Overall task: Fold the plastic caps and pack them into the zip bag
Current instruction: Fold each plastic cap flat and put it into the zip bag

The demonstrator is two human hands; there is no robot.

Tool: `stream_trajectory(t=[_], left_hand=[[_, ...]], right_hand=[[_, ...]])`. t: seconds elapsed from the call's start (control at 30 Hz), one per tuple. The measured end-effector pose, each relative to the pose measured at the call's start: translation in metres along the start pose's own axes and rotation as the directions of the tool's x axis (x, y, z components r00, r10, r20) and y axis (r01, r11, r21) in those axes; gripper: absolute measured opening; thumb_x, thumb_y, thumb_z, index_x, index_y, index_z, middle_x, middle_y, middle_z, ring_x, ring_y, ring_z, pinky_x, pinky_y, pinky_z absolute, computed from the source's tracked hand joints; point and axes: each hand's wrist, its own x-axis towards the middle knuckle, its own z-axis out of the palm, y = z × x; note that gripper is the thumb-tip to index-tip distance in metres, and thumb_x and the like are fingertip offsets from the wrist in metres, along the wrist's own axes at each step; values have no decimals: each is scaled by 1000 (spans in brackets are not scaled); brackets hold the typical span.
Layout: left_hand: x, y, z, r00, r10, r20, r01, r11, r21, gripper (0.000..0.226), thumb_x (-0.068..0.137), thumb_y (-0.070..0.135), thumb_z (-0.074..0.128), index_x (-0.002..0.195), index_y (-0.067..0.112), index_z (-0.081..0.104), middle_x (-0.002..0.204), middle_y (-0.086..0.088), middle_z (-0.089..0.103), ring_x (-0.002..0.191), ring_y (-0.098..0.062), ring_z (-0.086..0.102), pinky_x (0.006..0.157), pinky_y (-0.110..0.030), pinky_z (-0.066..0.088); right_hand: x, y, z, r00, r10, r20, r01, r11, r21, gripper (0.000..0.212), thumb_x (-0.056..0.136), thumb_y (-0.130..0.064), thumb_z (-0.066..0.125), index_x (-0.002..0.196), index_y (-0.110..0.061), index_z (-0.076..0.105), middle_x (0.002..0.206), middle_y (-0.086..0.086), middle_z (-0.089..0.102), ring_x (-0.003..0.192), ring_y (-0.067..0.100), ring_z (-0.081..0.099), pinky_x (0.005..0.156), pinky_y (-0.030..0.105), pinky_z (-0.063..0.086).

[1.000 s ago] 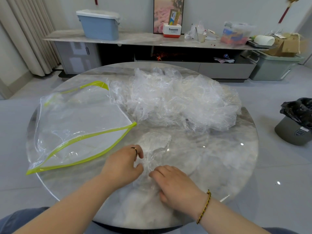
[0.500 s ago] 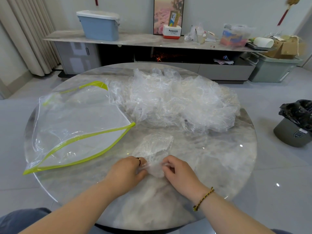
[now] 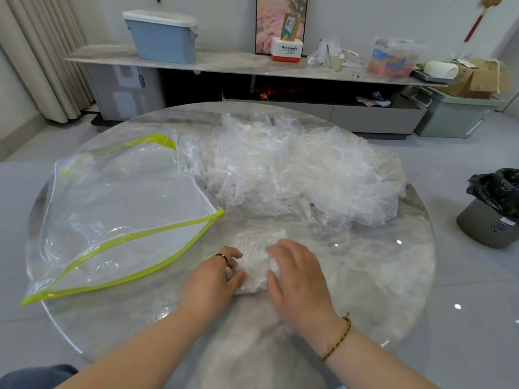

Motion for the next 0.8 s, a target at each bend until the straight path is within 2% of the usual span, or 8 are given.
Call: stream_trajectory(t=[0.1,0.23,0.33,0.43,0.57,0.67,0.73,0.8], left_hand=[[1,1,-1,999,20,-28,-19,1000,18,25,87,20,60,99,30,41,74,13,46,57,2,42,56,-9,35],[2,-1,-1,997,73,-29,-69,990,122,24,88,20,58,110,20,49,83,17,40,70,-6,47,60,-14,28],[3,-8,0,940,327,-93,-302,929,212,19,83,21,46,99,29,48,105,14,43,83,-10,51,66,-16,36],[4,-13,-3,858,513,15,-498,824,272,36,64,25,39,98,31,47,116,7,54,96,-7,48,83,-20,35],[8,-9,-9,832,499,241,-554,746,369,59,53,31,35,108,26,56,102,9,69,103,-7,56,92,-26,34],[10,-5,-7,877,438,199,-481,796,368,57,56,19,36,101,21,70,98,8,71,89,-5,67,84,-15,44],[14,-5,-5,910,387,151,-415,832,369,65,58,13,36,117,19,64,117,8,63,106,-4,61,90,-11,40],[12,-2,-4,899,423,113,-432,811,394,64,60,14,33,116,22,64,114,9,65,102,-5,63,84,-12,45]], right_hand=[[-11,-7,12,970,-224,90,224,974,12,30,70,-25,42,90,-17,62,98,3,67,103,18,48,91,30,35],[-16,-2,22,941,-91,326,122,989,-79,45,63,-33,34,84,-21,72,93,-7,70,97,12,65,96,28,34],[-13,5,21,938,-11,345,22,999,-26,46,64,-33,35,87,-21,72,93,-9,70,90,7,67,90,21,44],[-14,11,23,937,-15,350,-9,998,67,45,65,-28,38,98,-16,66,99,-3,69,100,8,57,96,21,35],[-10,17,23,954,-1,301,-36,992,117,45,64,-26,40,101,-12,62,97,-1,69,99,8,51,97,17,29],[-7,13,18,940,-12,340,-15,997,77,45,63,-32,38,95,-16,65,90,-7,69,90,3,62,82,13,44],[-8,9,17,950,-1,313,-12,999,40,45,62,-34,36,92,-18,66,87,-12,69,82,3,66,76,13,48],[-8,7,18,959,17,284,-26,999,29,42,63,-33,37,89,-20,67,83,-12,69,78,2,66,72,13,48]])
